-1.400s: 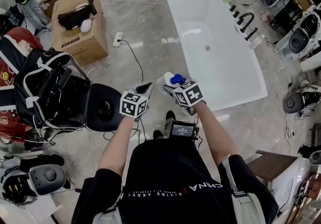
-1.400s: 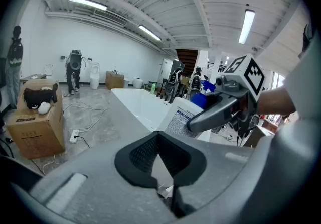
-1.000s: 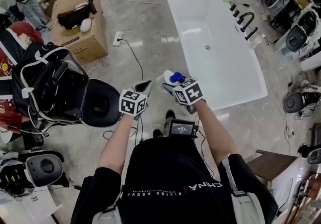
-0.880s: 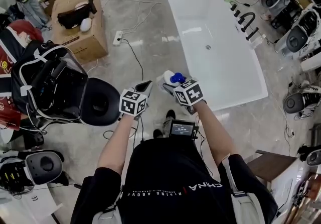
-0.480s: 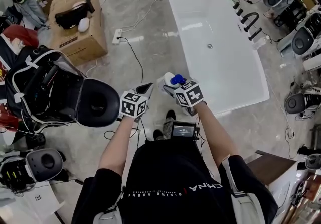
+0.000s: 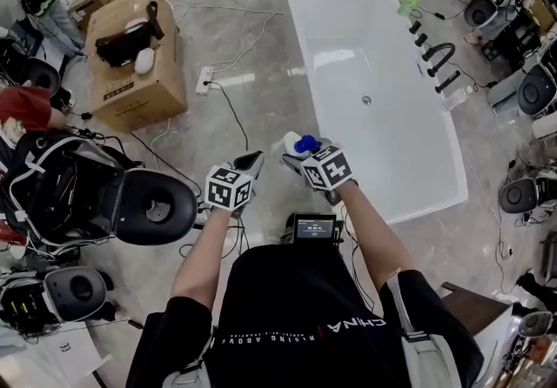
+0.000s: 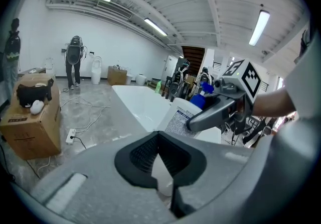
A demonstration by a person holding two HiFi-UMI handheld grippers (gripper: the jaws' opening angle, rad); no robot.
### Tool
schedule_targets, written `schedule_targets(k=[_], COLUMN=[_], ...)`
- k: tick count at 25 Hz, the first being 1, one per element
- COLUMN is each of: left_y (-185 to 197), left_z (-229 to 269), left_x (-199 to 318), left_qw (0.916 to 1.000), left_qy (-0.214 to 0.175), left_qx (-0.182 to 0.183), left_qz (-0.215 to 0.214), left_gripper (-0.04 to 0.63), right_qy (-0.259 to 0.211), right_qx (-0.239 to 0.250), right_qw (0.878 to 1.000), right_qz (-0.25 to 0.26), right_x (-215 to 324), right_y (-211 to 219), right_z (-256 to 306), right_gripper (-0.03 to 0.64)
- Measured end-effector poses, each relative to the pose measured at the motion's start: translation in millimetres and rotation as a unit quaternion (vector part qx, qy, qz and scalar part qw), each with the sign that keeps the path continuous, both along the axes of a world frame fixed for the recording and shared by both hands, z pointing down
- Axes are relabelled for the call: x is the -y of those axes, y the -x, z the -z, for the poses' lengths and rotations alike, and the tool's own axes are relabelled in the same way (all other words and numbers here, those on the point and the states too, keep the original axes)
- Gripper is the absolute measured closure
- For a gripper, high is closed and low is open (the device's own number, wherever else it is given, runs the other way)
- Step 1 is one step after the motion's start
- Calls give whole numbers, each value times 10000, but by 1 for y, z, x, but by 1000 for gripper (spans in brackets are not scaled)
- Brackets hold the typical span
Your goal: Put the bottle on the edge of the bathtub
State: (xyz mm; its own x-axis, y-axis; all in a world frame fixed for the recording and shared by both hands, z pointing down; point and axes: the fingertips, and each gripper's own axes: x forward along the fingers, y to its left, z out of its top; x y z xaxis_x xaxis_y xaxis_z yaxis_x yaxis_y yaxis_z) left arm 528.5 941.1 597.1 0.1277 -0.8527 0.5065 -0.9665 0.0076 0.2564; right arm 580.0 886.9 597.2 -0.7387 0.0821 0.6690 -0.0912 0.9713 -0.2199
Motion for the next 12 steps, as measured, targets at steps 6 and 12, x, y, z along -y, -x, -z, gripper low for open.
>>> schedule_targets(k=[6,12], left_y=[17,52], left_z=[6,-9], left_x=[25,46], left_qw=[9997,9995], left_qy=[-128,-17], left_qx=[-121,-205], left_qz=[197,260], left_gripper=[586,586], right_qy=[38,52], right_qx=[24,-50], right_qw=[10000,9999], right_qz=[79,148], right_x=[35,57], right_y=[18,53], right_z=[2,-5], right_gripper=[342,342])
